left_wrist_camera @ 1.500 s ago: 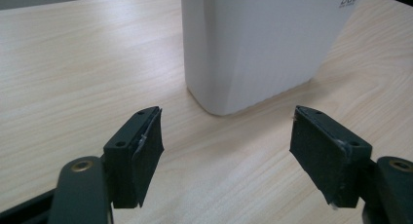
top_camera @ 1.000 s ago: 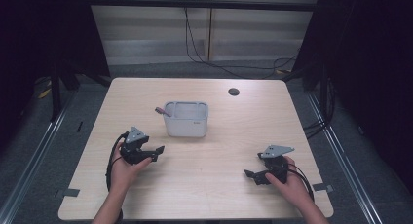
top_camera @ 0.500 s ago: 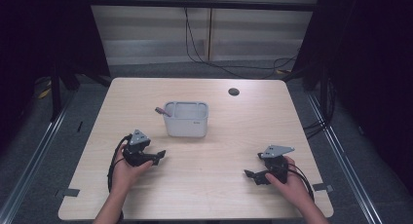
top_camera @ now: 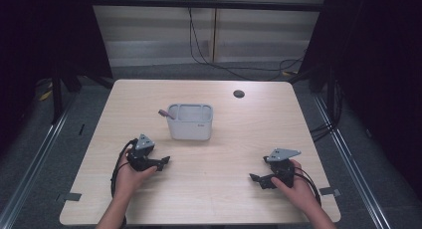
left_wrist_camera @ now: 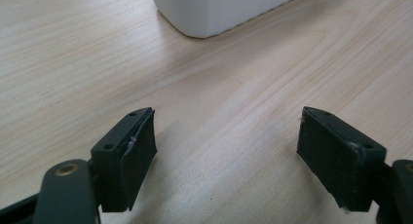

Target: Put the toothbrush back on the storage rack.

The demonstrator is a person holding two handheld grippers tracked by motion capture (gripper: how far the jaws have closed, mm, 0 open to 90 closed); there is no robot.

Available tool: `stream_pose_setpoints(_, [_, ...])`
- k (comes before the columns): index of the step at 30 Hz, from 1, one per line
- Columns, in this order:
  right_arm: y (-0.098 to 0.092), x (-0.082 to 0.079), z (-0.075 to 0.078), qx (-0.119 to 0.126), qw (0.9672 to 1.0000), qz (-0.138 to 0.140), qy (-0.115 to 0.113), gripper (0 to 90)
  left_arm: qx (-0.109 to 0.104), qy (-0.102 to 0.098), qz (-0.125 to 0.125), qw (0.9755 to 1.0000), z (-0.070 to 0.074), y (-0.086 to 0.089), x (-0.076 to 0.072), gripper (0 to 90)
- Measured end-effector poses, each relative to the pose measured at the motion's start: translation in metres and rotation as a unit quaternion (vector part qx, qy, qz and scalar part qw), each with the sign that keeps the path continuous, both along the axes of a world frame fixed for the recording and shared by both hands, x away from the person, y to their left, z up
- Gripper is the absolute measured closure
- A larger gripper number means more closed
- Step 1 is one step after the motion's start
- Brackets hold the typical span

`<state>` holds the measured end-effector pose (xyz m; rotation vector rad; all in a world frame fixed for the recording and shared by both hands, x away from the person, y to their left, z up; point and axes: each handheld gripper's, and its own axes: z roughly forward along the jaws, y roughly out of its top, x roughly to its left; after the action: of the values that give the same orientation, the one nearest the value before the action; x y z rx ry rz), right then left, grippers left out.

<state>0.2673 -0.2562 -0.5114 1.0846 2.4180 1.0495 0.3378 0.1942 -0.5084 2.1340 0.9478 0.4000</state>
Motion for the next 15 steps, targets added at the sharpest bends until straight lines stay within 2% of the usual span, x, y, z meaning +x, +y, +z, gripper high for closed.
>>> stream_pose_setpoints(10, [0.0000,0.0000,0.0000,0.000,1.0000,0.000,0.000,12.9,0.006,0.001,-0.002,1.0000,-0.0010,-0.0025,-0.0008,21.5])
stream_pose_setpoints(12, [0.0000,0.0000,0.0000,0.000,1.0000,0.000,0.000,12.9,0.014,0.000,-0.003,0.9999,-0.0005,-0.0025,-0.0006,21.3])
stream_pose_setpoints(15, [0.0000,0.0000,0.0000,0.000,1.0000,0.000,0.000,12.8,0.011,0.001,-0.001,0.9999,-0.0009,-0.0025,-0.0003,20.7])
